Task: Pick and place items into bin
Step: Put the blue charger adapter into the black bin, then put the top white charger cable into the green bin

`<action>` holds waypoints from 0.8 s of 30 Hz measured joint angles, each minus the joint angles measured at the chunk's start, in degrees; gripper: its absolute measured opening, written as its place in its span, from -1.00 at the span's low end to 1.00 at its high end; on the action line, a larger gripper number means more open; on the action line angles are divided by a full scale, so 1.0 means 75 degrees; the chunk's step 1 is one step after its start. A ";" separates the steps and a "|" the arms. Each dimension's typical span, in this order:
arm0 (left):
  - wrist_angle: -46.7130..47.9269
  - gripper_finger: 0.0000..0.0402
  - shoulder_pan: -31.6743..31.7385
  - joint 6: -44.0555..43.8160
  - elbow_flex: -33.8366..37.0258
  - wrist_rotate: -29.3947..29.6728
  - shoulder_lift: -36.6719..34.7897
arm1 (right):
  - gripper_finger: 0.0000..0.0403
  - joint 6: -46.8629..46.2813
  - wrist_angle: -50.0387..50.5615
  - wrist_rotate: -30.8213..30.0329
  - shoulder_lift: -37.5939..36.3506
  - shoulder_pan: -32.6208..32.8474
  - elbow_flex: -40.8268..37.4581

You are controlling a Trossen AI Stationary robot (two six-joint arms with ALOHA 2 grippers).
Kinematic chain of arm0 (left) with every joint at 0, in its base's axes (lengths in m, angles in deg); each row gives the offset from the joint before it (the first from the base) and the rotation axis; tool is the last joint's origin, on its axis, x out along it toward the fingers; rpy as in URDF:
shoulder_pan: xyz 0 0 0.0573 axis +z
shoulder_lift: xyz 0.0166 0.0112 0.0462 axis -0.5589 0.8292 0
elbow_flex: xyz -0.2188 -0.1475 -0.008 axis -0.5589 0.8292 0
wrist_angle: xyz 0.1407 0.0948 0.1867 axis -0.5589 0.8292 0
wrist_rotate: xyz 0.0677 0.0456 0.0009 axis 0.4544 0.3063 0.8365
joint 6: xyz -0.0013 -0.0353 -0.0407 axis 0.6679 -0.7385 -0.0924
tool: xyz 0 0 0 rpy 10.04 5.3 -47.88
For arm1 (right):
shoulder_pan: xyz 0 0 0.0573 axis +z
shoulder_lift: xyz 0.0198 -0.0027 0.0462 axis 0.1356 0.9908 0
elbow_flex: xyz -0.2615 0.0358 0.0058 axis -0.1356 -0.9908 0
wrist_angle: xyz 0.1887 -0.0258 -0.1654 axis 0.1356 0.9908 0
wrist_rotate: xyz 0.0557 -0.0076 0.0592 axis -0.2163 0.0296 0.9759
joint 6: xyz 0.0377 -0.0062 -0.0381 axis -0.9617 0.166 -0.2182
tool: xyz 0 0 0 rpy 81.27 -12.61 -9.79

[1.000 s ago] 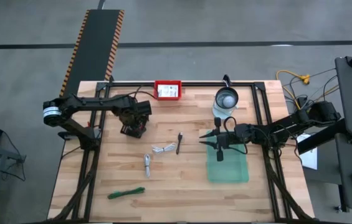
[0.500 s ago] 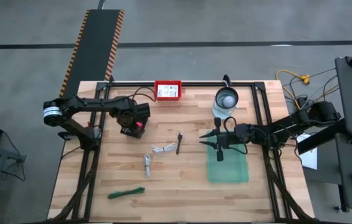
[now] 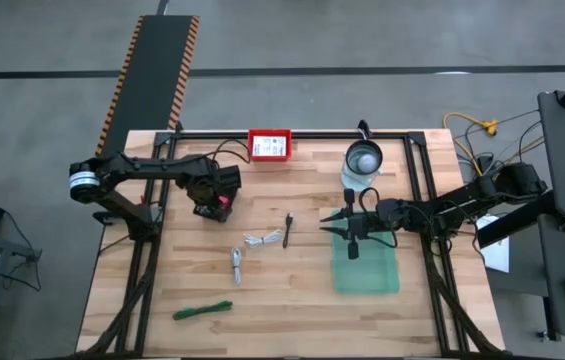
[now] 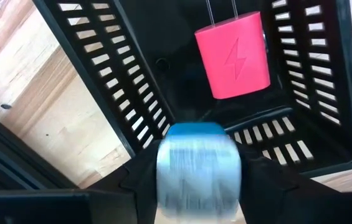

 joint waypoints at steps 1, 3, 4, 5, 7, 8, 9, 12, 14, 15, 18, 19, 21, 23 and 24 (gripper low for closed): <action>0.0000 -0.18 0.0000 0.0008 0.0000 -0.0008 0.0000 | -0.64 -0.0005 0.0001 0.0000 0.0000 0.0001 0.0000; 0.0000 -0.14 0.0000 0.0079 0.0000 -0.0015 0.0000 | -0.62 0.0003 0.0001 0.0000 0.0000 0.0001 0.0000; 0.0003 -0.12 0.0000 0.0151 0.0000 -0.0015 0.0000 | -0.62 0.0001 0.0001 0.0000 0.0000 0.0001 0.0000; 0.0003 -0.10 0.0000 0.0205 0.0000 -0.0018 0.0000 | -0.61 -0.0006 0.0000 0.0000 0.0000 -0.0001 0.0000; 0.0000 -0.06 0.0000 0.0322 0.0000 -0.0021 0.0000 | -0.60 -0.0007 0.0001 0.0000 0.0000 0.0000 0.0000; -0.0001 -0.04 0.0000 0.0387 -0.0003 -0.0021 0.0000 | -0.60 -0.0003 0.0001 0.0000 0.0000 -0.0001 0.0000; 0.0000 -0.03 0.0000 0.0433 -0.0003 -0.0022 0.0000 | -0.61 -0.0002 0.0001 0.0000 0.0000 -0.0001 0.0000; 0.0000 -0.01 -0.0003 0.0548 -0.0003 -0.0059 0.0000 | -0.63 -0.0004 0.0001 0.0000 0.0000 0.0001 0.0000; 0.0001 0.00 -0.0006 0.0552 -0.0003 -0.0062 0.0000 | -0.64 0.0009 -0.0002 0.0000 0.0000 0.0002 0.0000; 0.0009 0.00 -0.0006 0.0590 -0.0014 -0.0067 0.0000 | -0.65 0.0010 0.0001 0.0000 0.0000 0.0001 0.0000; 0.0006 0.00 -0.0006 0.0938 -0.0142 -0.0074 0.0000 | -0.66 0.0012 0.0001 0.0000 0.0000 -0.0001 0.0000; 0.0004 0.00 -0.0006 0.1008 -0.0202 -0.0074 0.0000 | -0.66 0.0012 0.0001 0.0000 0.0000 0.0000 0.0000; 0.0003 0.00 -0.0006 0.1141 -0.0342 -0.0074 0.0000 | -0.66 0.0011 0.0001 0.0000 0.0000 0.0000 0.0000; -0.0009 0.00 -0.0006 0.1209 -0.0484 -0.0074 -0.0003 | -0.65 -0.0008 0.0001 0.0000 0.0000 -0.0001 0.0000; -0.0040 0.00 -0.0006 0.1213 -0.0544 -0.0074 -0.0003 | -0.64 -0.0008 0.0001 0.0000 0.0000 0.0002 0.0000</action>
